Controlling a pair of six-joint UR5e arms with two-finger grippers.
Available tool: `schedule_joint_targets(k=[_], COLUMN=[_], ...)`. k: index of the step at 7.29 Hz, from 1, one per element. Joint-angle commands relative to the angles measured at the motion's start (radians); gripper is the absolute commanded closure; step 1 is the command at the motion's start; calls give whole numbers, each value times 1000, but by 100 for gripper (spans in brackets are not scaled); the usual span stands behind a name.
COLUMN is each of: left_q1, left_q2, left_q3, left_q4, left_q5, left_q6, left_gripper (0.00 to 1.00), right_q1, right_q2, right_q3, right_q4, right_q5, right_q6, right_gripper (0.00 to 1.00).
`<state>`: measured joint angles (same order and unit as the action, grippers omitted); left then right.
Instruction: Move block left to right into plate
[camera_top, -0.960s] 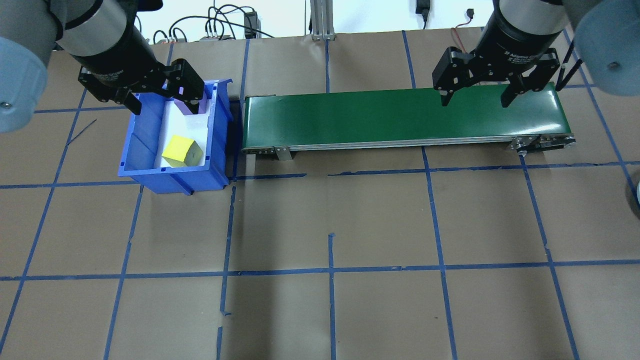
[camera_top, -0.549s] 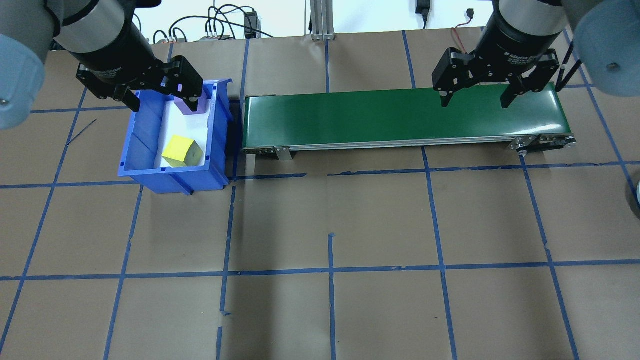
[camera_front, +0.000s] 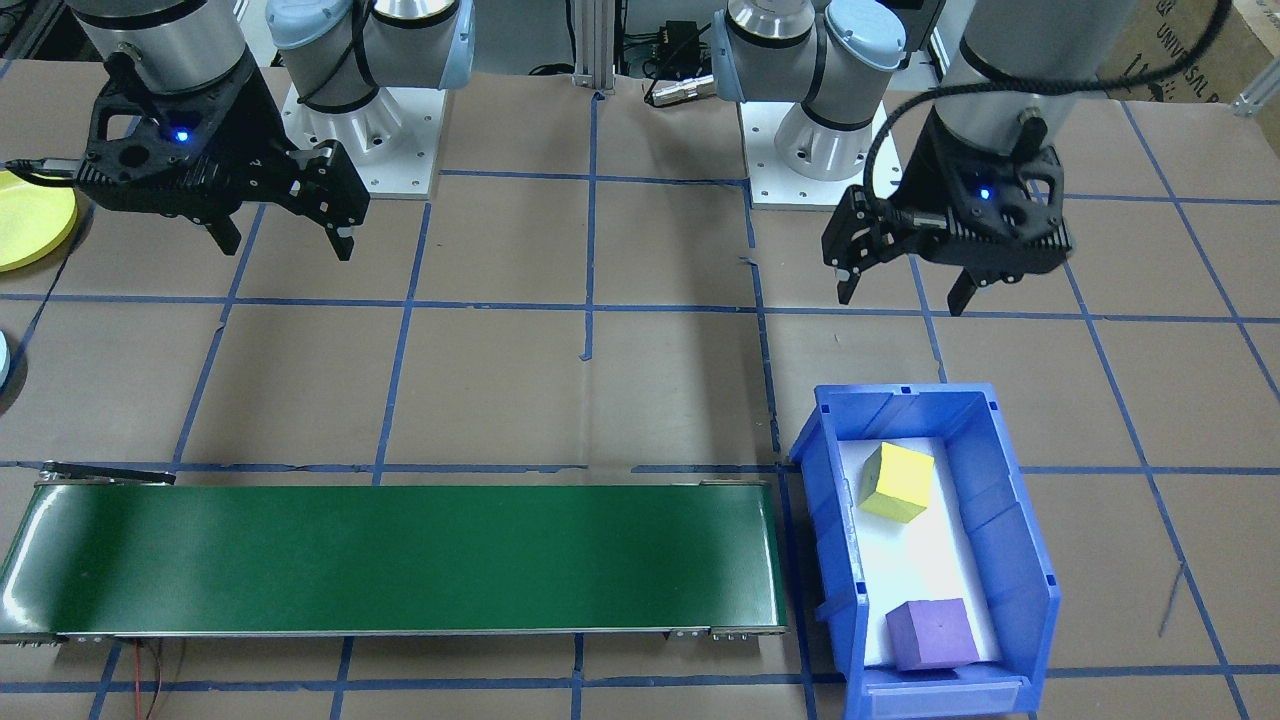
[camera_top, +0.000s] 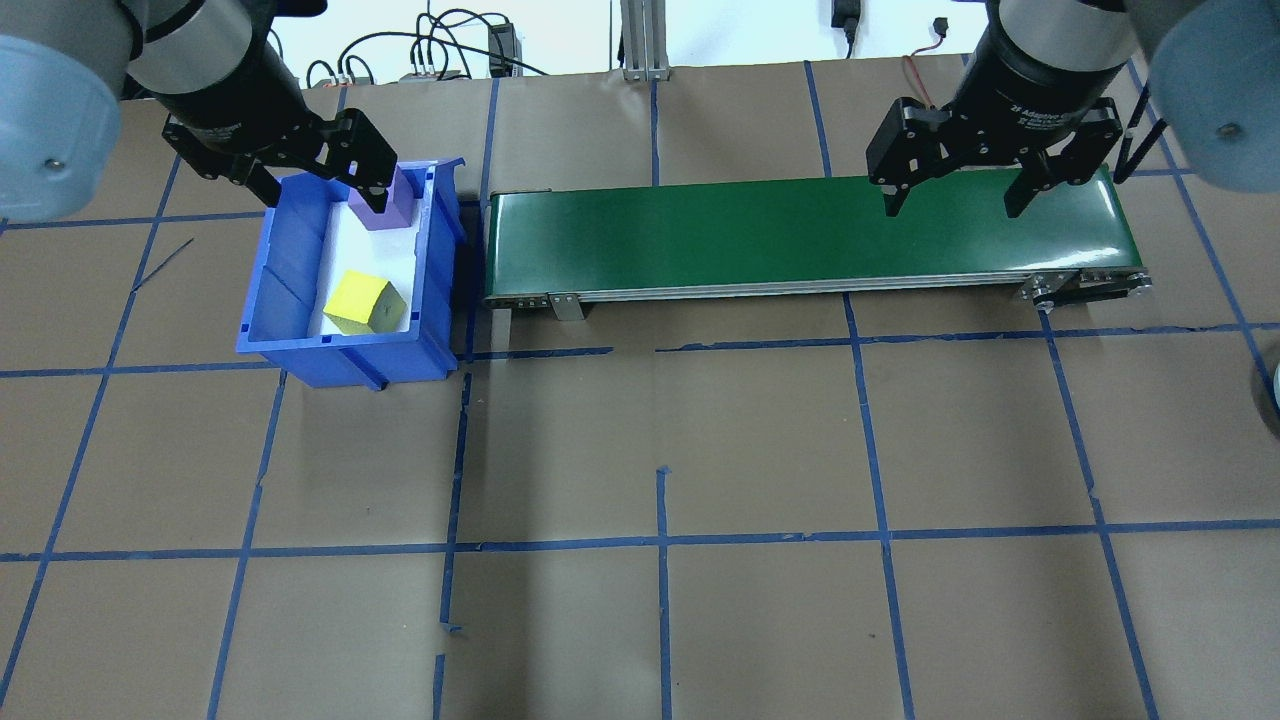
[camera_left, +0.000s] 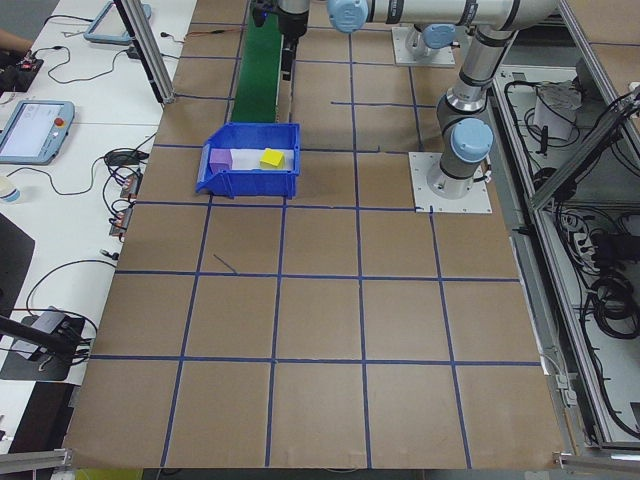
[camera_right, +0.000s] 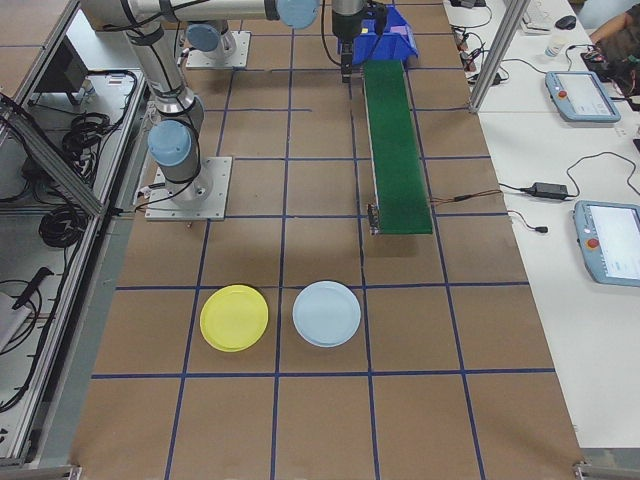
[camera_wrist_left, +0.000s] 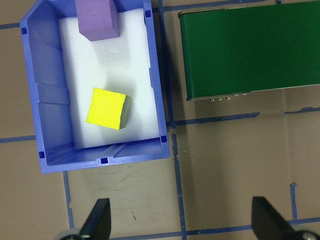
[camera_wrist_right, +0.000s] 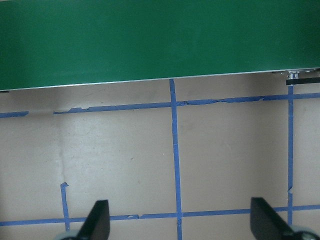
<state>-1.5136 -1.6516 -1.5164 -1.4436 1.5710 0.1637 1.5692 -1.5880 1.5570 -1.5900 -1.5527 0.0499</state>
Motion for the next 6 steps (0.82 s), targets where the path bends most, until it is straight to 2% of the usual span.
schedule_joint_targets(k=[1, 2, 4, 6], left_q1=[81, 82, 95, 98], left_q2=[-197, -305, -461, -561], left_q3=[120, 180, 318, 334], left_q4=[76, 153, 166, 248], left_q5=[-11, -12, -11, -9], left_q6=[30, 25, 22, 17], left_gripper=[0, 0, 0, 0], right_q1=[0, 0, 20, 22], right_q2=[-1, -1, 0, 2], right_q3=[-3, -3, 3, 9], right_q4=[13, 15, 24, 24], right_q5=[6, 9, 11, 14], right_q6=[-2, -2, -1, 2], right_gripper=[0, 0, 0, 0])
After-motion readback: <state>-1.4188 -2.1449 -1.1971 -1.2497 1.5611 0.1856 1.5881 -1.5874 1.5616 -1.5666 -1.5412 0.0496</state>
